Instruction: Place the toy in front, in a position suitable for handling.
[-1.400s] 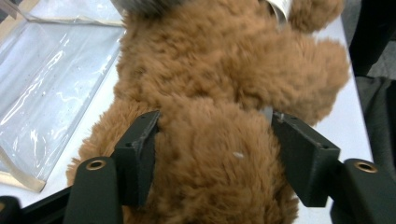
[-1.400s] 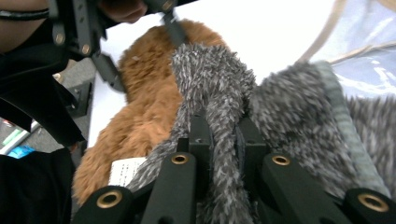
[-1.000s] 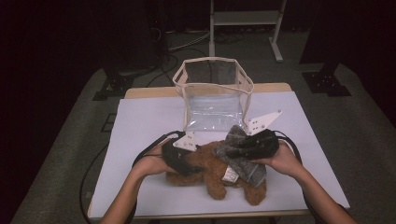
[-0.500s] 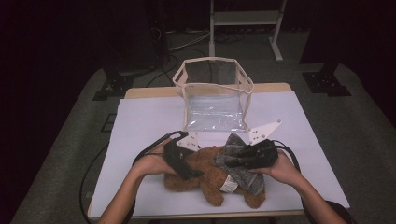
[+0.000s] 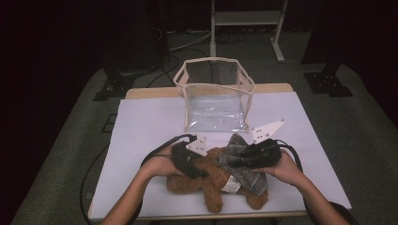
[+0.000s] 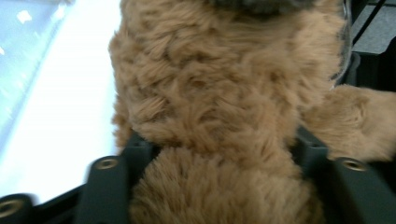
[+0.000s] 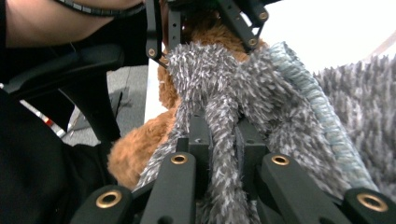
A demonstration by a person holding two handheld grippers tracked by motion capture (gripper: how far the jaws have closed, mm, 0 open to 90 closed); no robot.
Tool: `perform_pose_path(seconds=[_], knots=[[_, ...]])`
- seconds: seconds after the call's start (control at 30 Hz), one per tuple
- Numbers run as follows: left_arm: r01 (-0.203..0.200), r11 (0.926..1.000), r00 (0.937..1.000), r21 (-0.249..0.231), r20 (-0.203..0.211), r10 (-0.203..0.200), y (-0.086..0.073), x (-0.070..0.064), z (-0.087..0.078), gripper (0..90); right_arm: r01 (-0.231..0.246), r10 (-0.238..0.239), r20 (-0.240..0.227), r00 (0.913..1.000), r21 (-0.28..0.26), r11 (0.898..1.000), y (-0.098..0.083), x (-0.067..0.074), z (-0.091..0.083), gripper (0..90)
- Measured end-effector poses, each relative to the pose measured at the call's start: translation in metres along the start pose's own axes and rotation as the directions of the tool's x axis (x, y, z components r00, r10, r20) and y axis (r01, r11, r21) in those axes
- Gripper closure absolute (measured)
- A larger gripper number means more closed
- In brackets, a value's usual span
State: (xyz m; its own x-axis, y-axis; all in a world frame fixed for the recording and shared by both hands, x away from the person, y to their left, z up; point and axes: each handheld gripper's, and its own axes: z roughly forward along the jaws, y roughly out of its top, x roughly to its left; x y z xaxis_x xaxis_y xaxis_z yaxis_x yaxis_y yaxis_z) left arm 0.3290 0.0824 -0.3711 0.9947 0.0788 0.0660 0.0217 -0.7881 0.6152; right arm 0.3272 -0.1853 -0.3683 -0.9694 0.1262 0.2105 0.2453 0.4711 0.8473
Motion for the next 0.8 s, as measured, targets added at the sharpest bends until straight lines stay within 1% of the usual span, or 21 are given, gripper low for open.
perform_pose_path(seconds=[0.07,0.13,0.17,0.27,0.3,0.33,0.37,0.43,0.47,0.5,0.57,0.6,0.67,0.73,0.8], knots=[[-0.004,0.9994,0.9996,-0.035,-0.027,0.004,0.001,0.001,-0.003,48.0,-0.004,0.004,0.013,0.9999,-0.010,1.000,0.003,-0.002,-0.006,79.4],[-0.020,0.9982,0.9978,-0.057,-0.064,0.017,0.004,0.003,-0.006,49.6,-0.002,0.002,0.031,0.9995,-0.011,1.000,0.009,-0.005,-0.013,79.3],[-0.021,0.9975,0.9971,-0.068,-0.075,0.016,0.006,0.004,-0.007,49.8,0.001,-0.001,0.035,0.9994,-0.010,1.000,0.013,-0.006,-0.016,79.2],[-0.034,0.9949,0.9931,-0.095,-0.115,0.023,0.011,0.009,-0.010,50.1,0.019,-0.019,0.073,0.9972,0.008,1.000,0.024,-0.008,-0.025,79.3],[-0.037,0.9933,0.9907,-0.109,-0.134,0.022,0.013,0.012,-0.011,50.1,0.019,-0.020,0.078,0.9968,0.013,1.000,0.027,-0.009,-0.027,79.3],[-0.036,0.9929,0.9908,-0.114,-0.134,0.021,0.014,0.014,-0.012,50.1,0.025,-0.026,0.088,0.9957,0.016,1.000,0.032,-0.010,-0.030,79.3],[-0.034,0.9912,0.9912,-0.128,-0.131,0.017,0.015,0.017,-0.012,50.0,0.026,-0.028,0.096,0.9949,0.017,1.000,0.034,-0.011,-0.032,79.3],[-0.040,0.9905,0.9909,-0.131,-0.132,0.022,0.015,0.019,-0.009,49.5,0.027,-0.028,0.110,0.9935,0.011,1.000,0.041,-0.014,-0.035,79.3],[-0.037,0.9916,0.9925,-0.124,-0.120,0.022,0.014,0.020,-0.007,48.8,0.024,-0.025,0.112,0.9934,0.010,1.000,0.042,-0.015,-0.035,79.3],[-0.027,0.9916,0.9941,-0.126,-0.108,0.014,0.011,0.021,-0.003,47.8,0.024,-0.025,0.114,0.9932,0.011,1.000,0.042,-0.016,-0.033,79.3],[-0.003,0.9928,0.9954,-0.120,-0.096,-0.008,0.004,0.021,0.003,45.6,0.013,-0.016,0.114,0.9933,0.031,0.999,0.036,-0.019,-0.027,79.3],[0.000,0.9932,0.9954,-0.116,-0.095,-0.011,0.000,0.020,0.005,44.4,0.009,-0.014,0.111,0.9938,0.041,0.999,0.031,-0.021,-0.022,79.4],[0.003,0.9913,0.9957,-0.131,-0.092,-0.015,-0.004,0.017,0.003,43.1,0.003,-0.008,0.099,0.9951,0.048,0.999,0.020,-0.021,-0.016,79.5],[-0.003,0.9918,0.9953,-0.128,-0.097,-0.010,-0.005,0.013,0.002,42.4,-0.005,0.004,0.083,0.9966,0.010,1.000,0.013,-0.020,-0.017,79.6],[-0.012,0.9936,0.9946,-0.113,-0.104,0.000,-0.003,0.010,0.002,42.0,0.001,-0.001,0.086,0.9963,0.002,1.000,0.007,-0.015,-0.020,79.6]])
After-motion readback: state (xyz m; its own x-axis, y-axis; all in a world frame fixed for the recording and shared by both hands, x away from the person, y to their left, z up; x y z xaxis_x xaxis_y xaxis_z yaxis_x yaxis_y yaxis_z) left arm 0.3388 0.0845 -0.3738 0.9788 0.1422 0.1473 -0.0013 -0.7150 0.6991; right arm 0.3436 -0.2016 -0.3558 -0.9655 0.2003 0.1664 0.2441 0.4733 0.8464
